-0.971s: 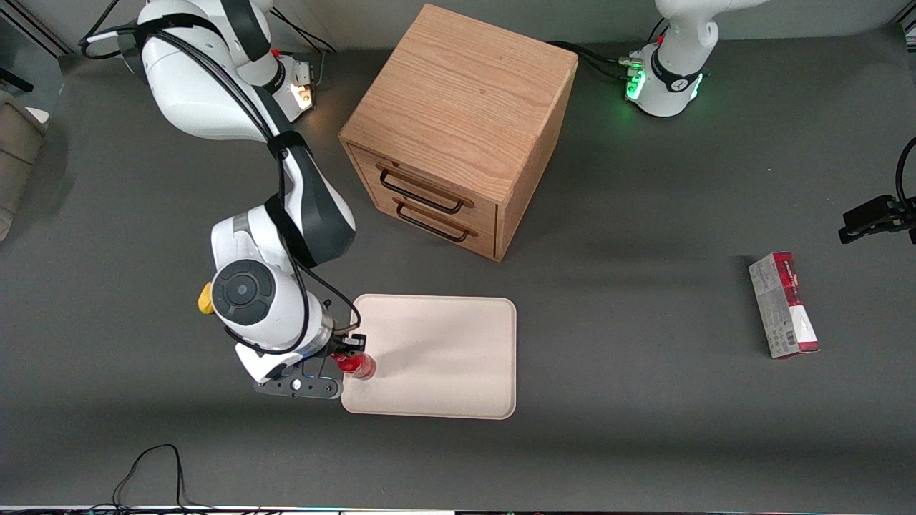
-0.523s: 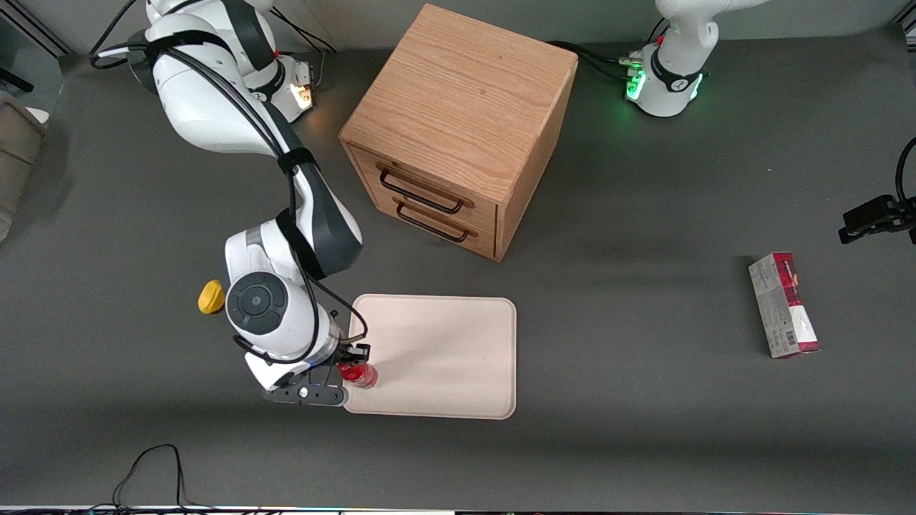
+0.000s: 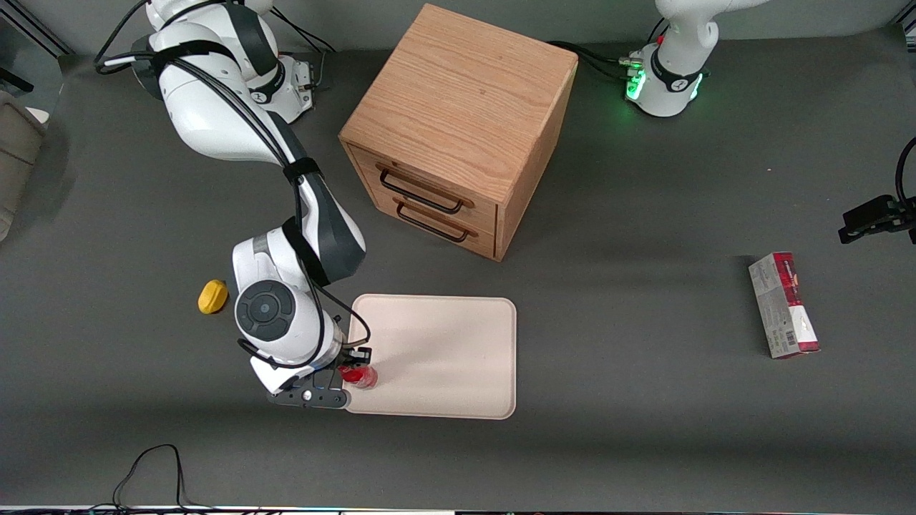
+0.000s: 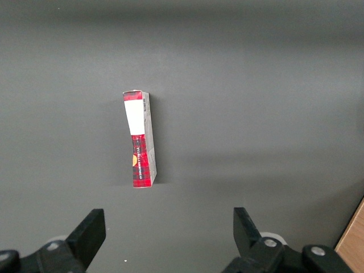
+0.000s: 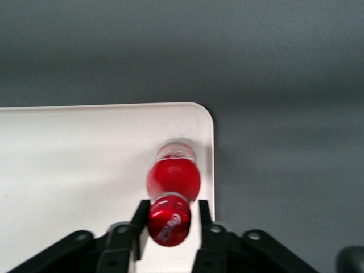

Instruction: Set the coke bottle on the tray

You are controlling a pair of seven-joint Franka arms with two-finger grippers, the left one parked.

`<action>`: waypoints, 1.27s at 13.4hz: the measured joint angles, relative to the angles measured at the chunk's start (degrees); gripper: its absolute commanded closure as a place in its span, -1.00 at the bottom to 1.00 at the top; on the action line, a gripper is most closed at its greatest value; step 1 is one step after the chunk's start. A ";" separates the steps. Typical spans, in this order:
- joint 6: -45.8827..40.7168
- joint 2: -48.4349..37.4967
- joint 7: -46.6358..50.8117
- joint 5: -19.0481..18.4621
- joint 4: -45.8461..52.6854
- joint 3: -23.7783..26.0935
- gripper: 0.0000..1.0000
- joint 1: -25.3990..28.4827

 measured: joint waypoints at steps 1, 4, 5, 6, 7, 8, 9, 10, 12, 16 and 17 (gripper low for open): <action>0.04 0.03 0.00 -0.51 0.02 -0.04 -1.00 0.00; 0.04 0.02 0.02 -1.38 0.19 -0.04 -1.00 0.00; 0.04 0.02 0.02 -1.45 0.19 -0.04 -1.00 0.00; 0.04 0.02 0.02 -1.47 0.21 -0.04 -1.00 0.00; 0.04 0.02 0.02 -1.48 0.25 -0.04 -1.00 0.00; 0.04 0.02 0.02 -1.49 0.31 -0.04 -1.00 0.00; 0.04 0.02 0.08 -1.49 0.41 -0.04 -1.00 0.00; 0.04 0.02 0.62 -1.49 0.64 -0.04 -1.00 0.00; 0.05 -0.11 2.36 -1.49 1.37 -0.05 -1.00 -0.01; -3.32 -3.09 2.89 -1.49 2.63 -0.16 -1.00 -0.05; -6.59 -4.64 2.85 -1.48 2.97 -0.21 -1.00 -0.21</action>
